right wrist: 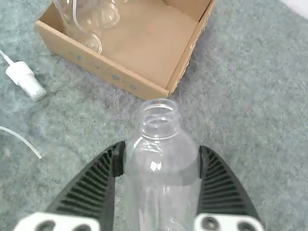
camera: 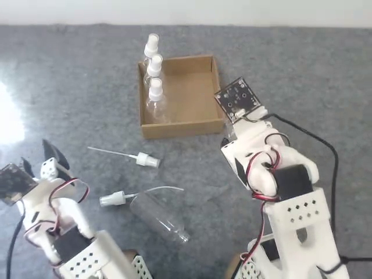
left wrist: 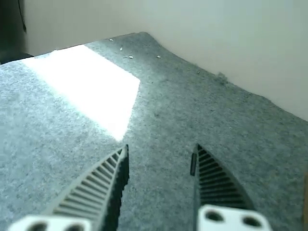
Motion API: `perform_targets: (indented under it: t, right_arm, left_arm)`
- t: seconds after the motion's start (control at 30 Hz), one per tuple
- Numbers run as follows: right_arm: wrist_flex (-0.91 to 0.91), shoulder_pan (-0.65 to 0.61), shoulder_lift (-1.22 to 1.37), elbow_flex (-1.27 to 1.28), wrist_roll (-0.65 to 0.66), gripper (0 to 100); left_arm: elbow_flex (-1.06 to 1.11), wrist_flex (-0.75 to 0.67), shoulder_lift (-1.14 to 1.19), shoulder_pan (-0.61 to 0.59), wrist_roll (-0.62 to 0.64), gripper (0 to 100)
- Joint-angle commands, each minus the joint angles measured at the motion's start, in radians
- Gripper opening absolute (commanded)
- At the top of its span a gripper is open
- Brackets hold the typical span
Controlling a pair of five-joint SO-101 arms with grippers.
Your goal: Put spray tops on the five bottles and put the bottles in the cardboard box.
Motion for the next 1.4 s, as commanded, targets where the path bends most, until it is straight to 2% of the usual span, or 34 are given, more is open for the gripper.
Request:
perform_targets:
  t: [0.0,0.17,0.4,0.67,1.37]
  right_arm:
    - [-0.088,0.004,-0.051,0.049,-0.048,10.4]
    - [-0.203,0.091,-0.085,0.167,-0.072,10.4]
    - [-0.32,0.193,-0.088,0.244,-0.152,10.4]
    - [-0.412,0.248,-0.09,0.311,-0.158,10.4]
    - [-0.423,0.254,-0.081,0.327,-0.196,10.4]
  left_arm:
    - [-0.101,-0.025,-0.005,0.072,-0.133,20]
    - [-0.117,-0.02,-0.003,0.129,-0.242,20]
    - [-0.206,0.141,-0.003,0.221,-0.334,20]
    - [-0.286,0.269,-0.003,0.278,-0.454,20]
    - [-0.437,0.552,0.025,0.404,-0.686,20]
